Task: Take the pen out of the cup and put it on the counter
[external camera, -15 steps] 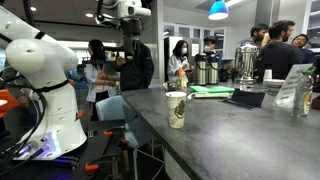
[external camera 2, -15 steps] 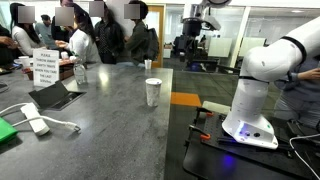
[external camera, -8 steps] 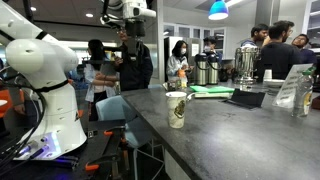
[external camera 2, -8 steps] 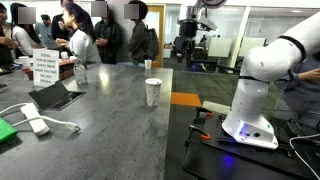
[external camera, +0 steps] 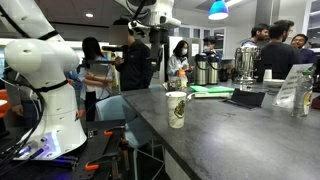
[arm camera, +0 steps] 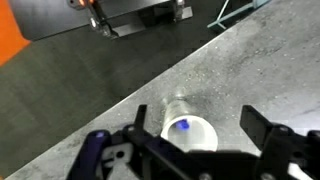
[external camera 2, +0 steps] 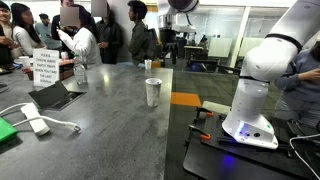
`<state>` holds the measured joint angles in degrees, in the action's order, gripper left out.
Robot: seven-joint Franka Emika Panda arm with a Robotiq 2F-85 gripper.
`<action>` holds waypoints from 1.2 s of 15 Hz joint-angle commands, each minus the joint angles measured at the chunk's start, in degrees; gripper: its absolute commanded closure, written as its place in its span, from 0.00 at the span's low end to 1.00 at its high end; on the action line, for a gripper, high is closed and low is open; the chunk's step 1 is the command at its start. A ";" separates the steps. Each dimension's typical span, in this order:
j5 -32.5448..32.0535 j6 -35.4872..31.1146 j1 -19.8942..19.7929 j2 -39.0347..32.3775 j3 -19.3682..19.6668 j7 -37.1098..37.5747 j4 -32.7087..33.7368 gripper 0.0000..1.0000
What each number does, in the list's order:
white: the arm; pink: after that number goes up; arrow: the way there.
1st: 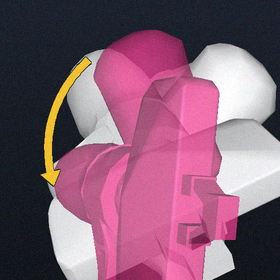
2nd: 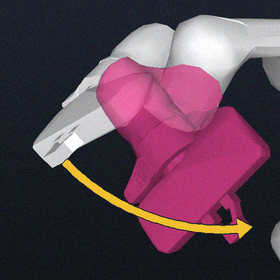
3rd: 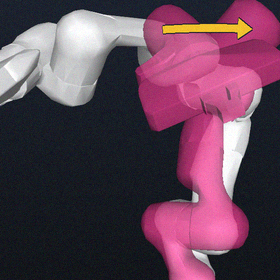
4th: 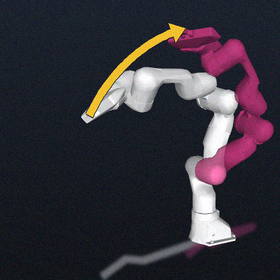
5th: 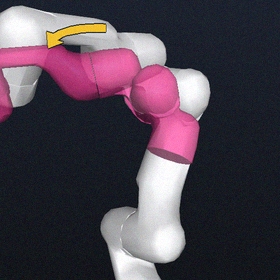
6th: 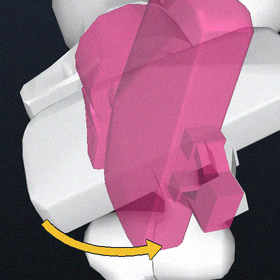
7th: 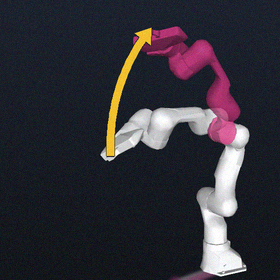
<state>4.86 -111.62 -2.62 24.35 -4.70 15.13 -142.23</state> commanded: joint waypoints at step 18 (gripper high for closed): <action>1.79 -7.82 0.87 -20.68 3.28 -3.60 9.44 0.47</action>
<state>5.32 -118.58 -2.50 5.35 -2.48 13.58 -133.79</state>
